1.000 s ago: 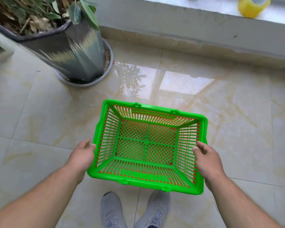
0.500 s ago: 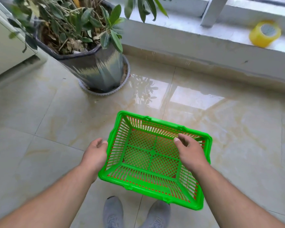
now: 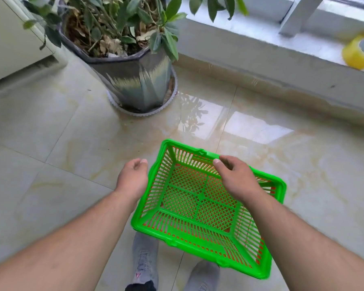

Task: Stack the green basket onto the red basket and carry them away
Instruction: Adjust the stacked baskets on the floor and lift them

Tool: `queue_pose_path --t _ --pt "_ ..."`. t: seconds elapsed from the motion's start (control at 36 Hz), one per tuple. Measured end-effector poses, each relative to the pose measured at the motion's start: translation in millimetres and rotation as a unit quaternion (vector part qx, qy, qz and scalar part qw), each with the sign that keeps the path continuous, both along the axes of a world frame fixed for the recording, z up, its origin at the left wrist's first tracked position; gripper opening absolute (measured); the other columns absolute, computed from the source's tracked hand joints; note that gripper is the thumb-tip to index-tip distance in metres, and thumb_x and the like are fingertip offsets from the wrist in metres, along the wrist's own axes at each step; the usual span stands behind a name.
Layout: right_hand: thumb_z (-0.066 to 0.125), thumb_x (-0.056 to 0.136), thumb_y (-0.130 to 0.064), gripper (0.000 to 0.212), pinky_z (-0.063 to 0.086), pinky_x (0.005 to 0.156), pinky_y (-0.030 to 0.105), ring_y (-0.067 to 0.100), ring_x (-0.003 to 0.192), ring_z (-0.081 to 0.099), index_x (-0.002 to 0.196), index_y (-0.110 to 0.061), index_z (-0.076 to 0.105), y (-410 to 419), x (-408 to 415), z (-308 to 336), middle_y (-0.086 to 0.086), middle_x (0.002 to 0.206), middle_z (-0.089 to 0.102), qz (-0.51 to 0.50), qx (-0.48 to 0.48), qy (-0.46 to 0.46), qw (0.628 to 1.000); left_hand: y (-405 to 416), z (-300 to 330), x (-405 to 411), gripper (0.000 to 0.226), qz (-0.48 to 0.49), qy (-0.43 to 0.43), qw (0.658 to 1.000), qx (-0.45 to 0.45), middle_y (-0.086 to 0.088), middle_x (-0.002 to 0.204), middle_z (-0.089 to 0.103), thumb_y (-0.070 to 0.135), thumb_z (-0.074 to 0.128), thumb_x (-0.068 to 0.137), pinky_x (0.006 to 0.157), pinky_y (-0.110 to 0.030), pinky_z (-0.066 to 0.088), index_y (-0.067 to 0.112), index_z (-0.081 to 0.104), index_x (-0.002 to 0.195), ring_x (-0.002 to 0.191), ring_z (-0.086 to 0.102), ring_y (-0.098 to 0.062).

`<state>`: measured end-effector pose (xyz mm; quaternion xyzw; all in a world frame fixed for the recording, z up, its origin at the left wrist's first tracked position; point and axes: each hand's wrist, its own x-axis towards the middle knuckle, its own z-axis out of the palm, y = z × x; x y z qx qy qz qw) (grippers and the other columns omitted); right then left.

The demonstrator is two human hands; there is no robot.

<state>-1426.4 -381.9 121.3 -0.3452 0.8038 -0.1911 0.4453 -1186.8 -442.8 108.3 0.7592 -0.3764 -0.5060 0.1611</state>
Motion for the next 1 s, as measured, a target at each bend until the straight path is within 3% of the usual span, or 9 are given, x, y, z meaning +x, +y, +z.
queue_pose_path --t 0.28,0.42,0.56,0.64,0.69,0.81,1.0 --pt "0.060 0.097 -0.042 0.049 0.043 0.104 0.027 0.016 0.119 0.063 0.134 -0.011 0.064 -47 21 -27 0.004 0.131 0.069 0.012 0.001 0.008 1.000 -26 -37 6 0.043 -0.015 0.005 0.999 0.028 -0.009 0.139 0.066 0.033 0.052 0.107 0.096 -0.022 0.034 0.007 0.060 0.141 0.111 0.053 -0.012" --pt "0.058 0.097 -0.044 0.052 0.043 0.109 0.030 0.016 0.122 0.062 0.137 -0.011 0.062 -65 26 -39 0.004 0.135 0.067 0.037 0.011 0.011 0.999 -36 -56 3 0.039 -0.026 0.010 0.999 0.039 -0.002 0.118 0.065 0.033 0.052 0.107 0.095 -0.022 0.035 0.008 0.064 0.134 0.113 0.058 -0.016" --pt "0.058 0.096 -0.050 0.054 0.044 0.110 0.034 0.017 0.122 0.062 0.137 -0.014 0.061 -86 33 -58 0.004 0.135 0.067 0.063 0.018 0.022 0.998 -48 -72 -6 0.036 -0.022 0.026 0.998 0.056 0.001 0.112 0.064 0.034 0.053 0.106 0.091 -0.023 0.038 0.010 0.066 0.129 0.107 0.061 -0.018" --pt "0.057 0.095 -0.052 0.057 0.044 0.111 0.037 0.018 0.124 0.062 0.137 -0.015 0.060 -97 37 -69 0.003 0.136 0.066 0.080 0.023 0.029 0.996 -56 -83 -11 0.038 -0.015 0.039 0.997 0.072 0.002 0.111 0.072 0.042 0.055 0.104 0.096 -0.029 0.050 0.011 0.070 0.121 0.104 0.068 -0.020" --pt "0.056 0.095 -0.054 0.058 0.043 0.112 0.038 0.018 0.126 0.061 0.138 -0.016 0.059 -102 39 -74 0.002 0.138 0.065 0.094 0.027 0.033 0.995 -59 -89 -14 0.046 -0.012 0.047 0.996 0.079 -0.001 0.107 0.079 0.052 0.056 0.098 0.100 -0.040 0.056 0.013 0.073 0.115 0.102 0.074 -0.024" --pt "0.054 0.095 -0.054 0.059 0.042 0.112 0.038 0.019 0.129 0.059 0.141 -0.017 0.056 -113 41 -84 0.002 0.142 0.062 0.125 0.044 0.045 0.990 -66 -106 -17 0.066 -0.021 0.060 0.995 0.080 -0.004 0.094 0.082 0.071 0.051 0.076 0.094 -0.050 0.061 0.015 0.077 0.101 0.092 0.078 -0.028" --pt "0.050 0.096 -0.057 0.062 0.044 0.107 0.035 0.021 0.128 0.059 0.141 -0.015 0.056 -133 46 -103 0.003 0.142 0.062 0.188 0.071 0.063 0.978 -77 -114 -27 0.063 -0.046 0.069 0.991 0.102 -0.009 0.088 0.082 0.068 0.050 0.087 0.091 -0.051 0.061 0.011 0.078 0.089 0.086 0.078 -0.031"
